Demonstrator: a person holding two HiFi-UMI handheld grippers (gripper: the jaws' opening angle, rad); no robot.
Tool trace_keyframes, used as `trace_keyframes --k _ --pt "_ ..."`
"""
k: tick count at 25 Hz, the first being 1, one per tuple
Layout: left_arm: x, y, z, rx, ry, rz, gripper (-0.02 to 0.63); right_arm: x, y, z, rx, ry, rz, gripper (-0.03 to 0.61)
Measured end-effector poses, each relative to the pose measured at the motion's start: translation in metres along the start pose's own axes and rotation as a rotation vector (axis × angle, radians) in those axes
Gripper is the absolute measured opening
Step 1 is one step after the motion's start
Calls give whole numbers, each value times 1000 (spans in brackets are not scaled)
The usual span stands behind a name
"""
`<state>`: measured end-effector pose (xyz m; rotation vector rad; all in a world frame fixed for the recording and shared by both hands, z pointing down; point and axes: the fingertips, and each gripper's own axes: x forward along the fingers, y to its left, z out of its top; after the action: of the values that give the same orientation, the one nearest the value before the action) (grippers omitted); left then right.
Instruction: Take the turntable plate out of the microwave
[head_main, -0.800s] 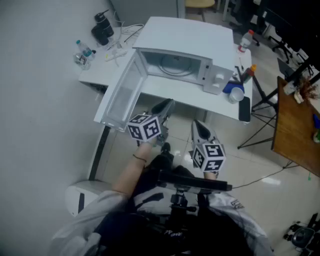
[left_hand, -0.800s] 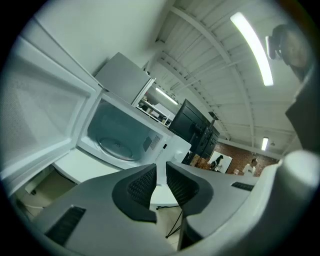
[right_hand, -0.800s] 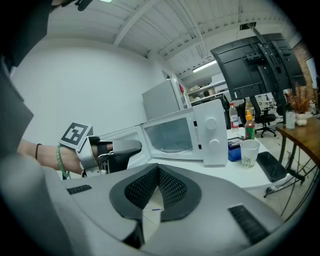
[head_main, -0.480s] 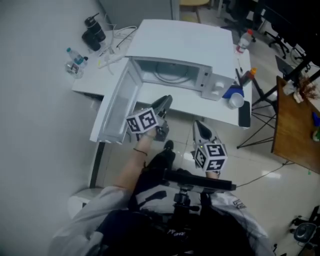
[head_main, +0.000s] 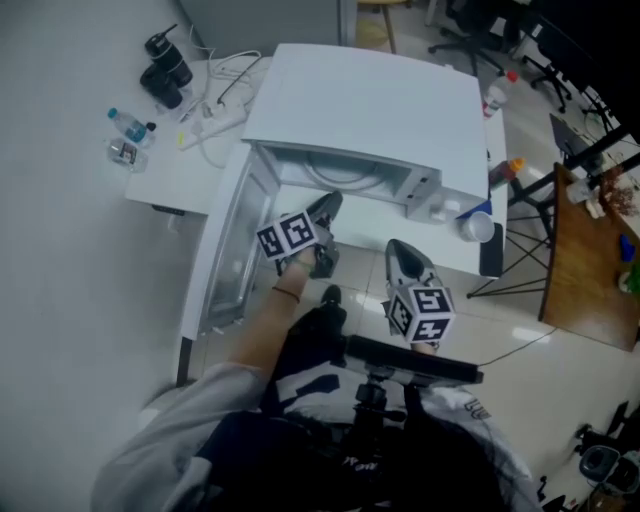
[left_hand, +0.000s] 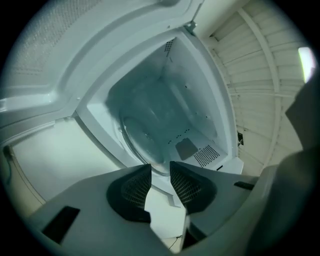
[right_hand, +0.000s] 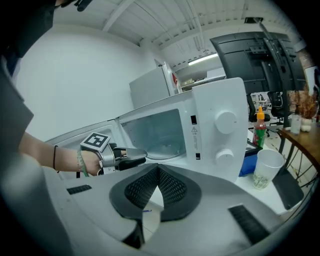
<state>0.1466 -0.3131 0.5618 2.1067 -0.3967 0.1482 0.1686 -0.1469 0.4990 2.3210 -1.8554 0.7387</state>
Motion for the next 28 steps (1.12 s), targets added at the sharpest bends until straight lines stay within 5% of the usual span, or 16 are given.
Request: trace_keyframes --k 6,18,23,28 --pt "16 20 -1 -53 28 22 107 22 0 4 -5 24 4 -14" --pt "24 40 25 -412 -132 -10 107 33 -9 3 -11 58 -14 -12" --pt "30 46 32 -407 -153 23 44 35 -8 1 -20 67 -4 -14" --pt "29 44 31 -483 -185 -9 34 38 -5 0 -23 71 12 -14"
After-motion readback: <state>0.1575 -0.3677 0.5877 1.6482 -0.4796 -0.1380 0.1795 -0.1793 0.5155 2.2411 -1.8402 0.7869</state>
